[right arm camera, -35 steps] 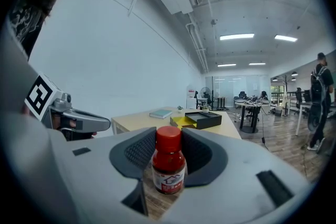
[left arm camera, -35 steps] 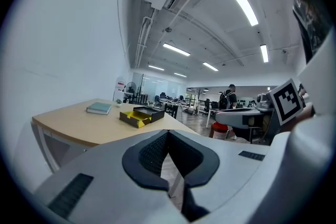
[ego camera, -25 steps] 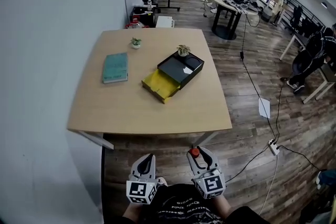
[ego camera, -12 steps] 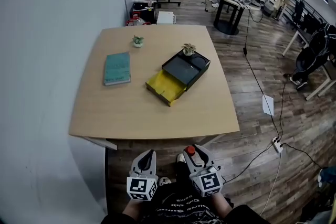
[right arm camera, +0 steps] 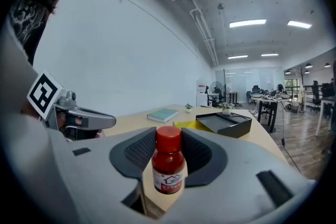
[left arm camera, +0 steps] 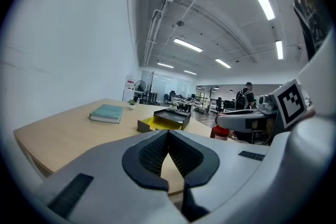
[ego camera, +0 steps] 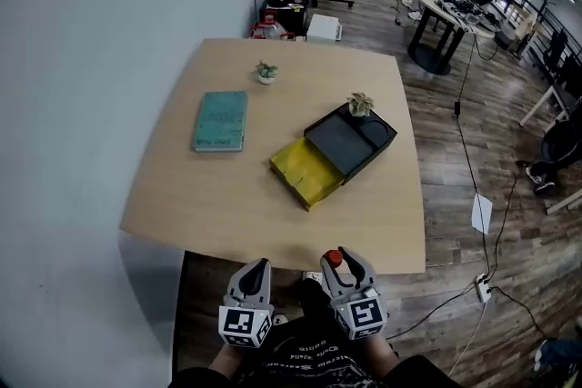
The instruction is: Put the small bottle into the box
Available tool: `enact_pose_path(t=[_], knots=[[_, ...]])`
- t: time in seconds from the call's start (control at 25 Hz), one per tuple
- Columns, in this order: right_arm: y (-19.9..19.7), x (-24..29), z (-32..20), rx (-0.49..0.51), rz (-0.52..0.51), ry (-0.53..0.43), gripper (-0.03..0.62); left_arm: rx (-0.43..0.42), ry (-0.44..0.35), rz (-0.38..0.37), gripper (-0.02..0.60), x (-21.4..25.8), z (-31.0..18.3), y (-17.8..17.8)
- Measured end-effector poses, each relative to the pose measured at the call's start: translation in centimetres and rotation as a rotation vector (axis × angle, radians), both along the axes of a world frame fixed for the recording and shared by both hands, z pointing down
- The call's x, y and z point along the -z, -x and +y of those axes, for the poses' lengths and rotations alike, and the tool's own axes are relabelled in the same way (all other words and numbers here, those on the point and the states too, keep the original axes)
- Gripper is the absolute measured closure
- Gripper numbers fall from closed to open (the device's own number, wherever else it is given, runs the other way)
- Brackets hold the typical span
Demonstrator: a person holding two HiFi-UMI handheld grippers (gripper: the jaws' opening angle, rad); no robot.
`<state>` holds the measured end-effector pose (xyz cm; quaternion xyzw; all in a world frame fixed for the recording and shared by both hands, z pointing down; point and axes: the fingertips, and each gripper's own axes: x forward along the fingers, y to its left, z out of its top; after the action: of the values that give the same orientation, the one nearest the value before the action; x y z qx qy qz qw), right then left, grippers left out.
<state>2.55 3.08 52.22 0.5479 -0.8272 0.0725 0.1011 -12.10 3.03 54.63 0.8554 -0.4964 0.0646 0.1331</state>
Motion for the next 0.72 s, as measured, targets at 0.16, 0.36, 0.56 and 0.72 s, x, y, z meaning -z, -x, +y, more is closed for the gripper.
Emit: enact_pose_path(t=[0.16,0.36,0.56,0.72], knots=[[-1.6,-0.8,-4.2,0.042,-0.024,0.035,0.439,0.023,0.000,-0.015,0.578,0.5,-3.5,-1.9],[-3.1,-1.0,-8.5,0.086,-0.003,0.037,0.439,0.049,0.006,-0.034,0.578,1.0,-7.6,-3.9],[-4.3,-0.7,-12.2,0.140,-0.015,0.020,0.439,0.071,-0.010,-0.080,0.578,1.1,-11.0,-5.6],[-5.6,-1.1,-13.7,0.164,-0.024,0.028,0.439,0.111,0.013,-0.072,0.578,0.3,-12.3,-6.9]])
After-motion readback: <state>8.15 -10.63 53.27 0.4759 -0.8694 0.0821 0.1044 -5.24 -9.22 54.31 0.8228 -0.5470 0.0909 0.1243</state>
